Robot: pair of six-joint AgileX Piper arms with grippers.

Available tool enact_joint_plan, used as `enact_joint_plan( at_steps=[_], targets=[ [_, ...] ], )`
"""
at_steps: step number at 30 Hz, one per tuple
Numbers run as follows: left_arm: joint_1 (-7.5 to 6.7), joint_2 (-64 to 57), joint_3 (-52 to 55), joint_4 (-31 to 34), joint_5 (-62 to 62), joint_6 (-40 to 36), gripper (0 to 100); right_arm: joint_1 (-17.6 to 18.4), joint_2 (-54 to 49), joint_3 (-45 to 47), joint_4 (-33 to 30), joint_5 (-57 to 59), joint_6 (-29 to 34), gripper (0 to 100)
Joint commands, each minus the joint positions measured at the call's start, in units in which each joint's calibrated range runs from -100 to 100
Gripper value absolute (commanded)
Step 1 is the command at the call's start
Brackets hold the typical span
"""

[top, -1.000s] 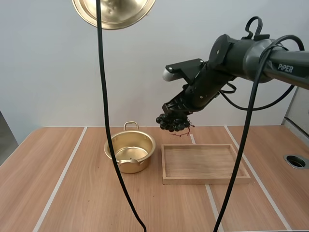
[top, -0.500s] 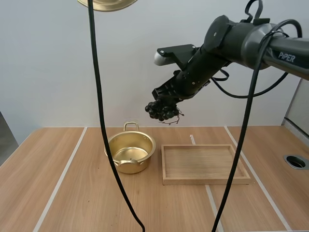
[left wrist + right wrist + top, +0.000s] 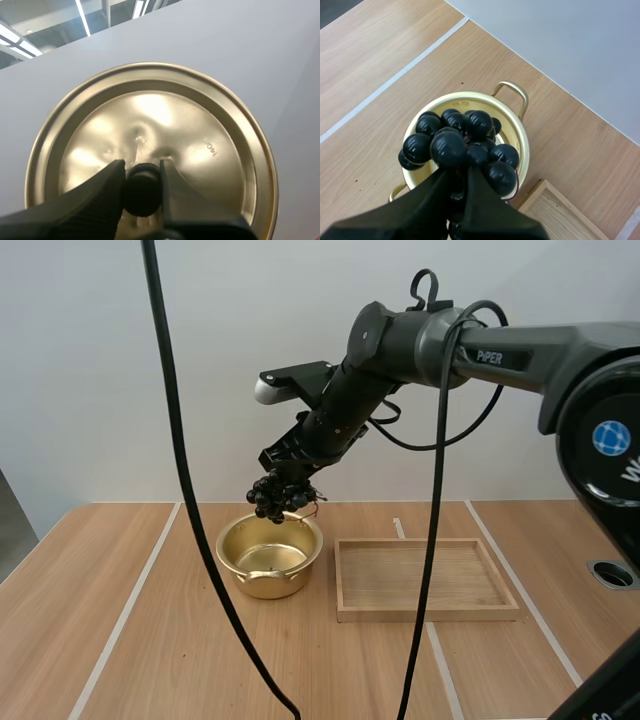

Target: Open the pot, put the grape inside, and close it

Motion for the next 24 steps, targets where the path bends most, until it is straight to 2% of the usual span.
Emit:
enact_joint_plan(
  at_steps=[1, 13, 24],
  targets=[
    [-0.29, -0.3, -0.6, -1.1, 0.4, -0.5, 0, 0.1, 1.8, -0.5, 0.6, -1.7, 0.0, 0],
    [-0.14, -0.1, -0.6, -1.1, 0.8, -0.5, 0, 0.4, 9.0, -0.5, 1.3, -10.8, -0.7, 0],
    [-0.14, -0.1, -0.6, -1.1, 3.0, -0.5, 0, 3.7, 13.7, -0.5, 1.3, -15.4, -1.2, 0]
  ],
)
